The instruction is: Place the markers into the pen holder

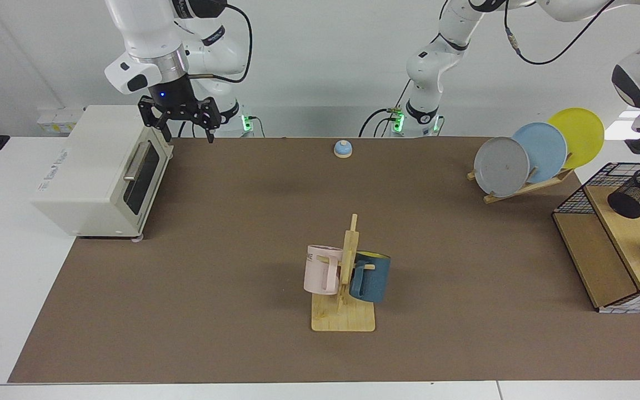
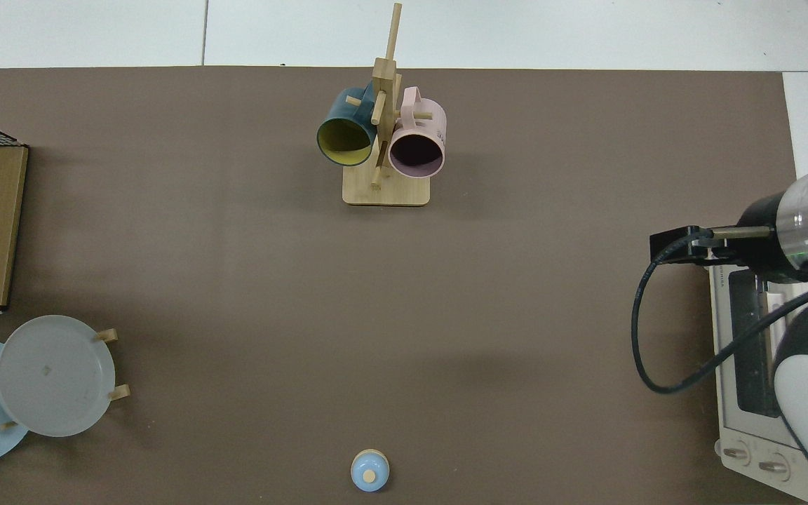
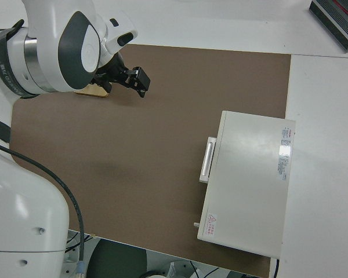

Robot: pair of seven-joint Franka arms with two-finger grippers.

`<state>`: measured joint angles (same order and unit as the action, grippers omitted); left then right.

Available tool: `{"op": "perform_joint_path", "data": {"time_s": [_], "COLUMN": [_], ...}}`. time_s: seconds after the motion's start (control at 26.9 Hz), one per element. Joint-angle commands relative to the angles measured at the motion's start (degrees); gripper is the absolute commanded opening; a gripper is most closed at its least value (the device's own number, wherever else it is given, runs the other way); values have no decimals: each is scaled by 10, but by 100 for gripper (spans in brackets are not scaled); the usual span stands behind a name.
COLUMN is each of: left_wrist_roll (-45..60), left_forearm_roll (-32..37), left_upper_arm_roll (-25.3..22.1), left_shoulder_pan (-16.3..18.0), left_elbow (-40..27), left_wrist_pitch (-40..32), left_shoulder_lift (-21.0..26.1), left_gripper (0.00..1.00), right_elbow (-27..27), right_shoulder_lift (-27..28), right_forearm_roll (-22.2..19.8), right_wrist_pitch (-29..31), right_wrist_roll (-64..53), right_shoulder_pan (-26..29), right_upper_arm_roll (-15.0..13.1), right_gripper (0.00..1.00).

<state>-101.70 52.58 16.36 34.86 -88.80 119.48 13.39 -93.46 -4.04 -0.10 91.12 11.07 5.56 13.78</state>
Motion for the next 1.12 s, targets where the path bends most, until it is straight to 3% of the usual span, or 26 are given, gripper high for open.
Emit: {"op": "perform_joint_path", "data": {"time_s": [0.0,1.08], "left_wrist_roll": [5,32], "left_forearm_roll": [9,-37], "left_upper_arm_roll": [7,7], "left_shoulder_pan": [9,16], "left_elbow": [-8,-73], "left_wrist_pitch": [12,15], "left_shoulder_lift": [3,-10], "left_gripper": [0,0], "right_elbow": [-8,-8], "right_shoulder_lift": [-4,-4], "right_forearm_roll": [11,12], "right_wrist_pitch": [13,13], "right_wrist_roll": [7,7], "right_shoulder_pan": [9,9], "right_upper_arm_roll": [6,6], "right_gripper": [100,100]}}
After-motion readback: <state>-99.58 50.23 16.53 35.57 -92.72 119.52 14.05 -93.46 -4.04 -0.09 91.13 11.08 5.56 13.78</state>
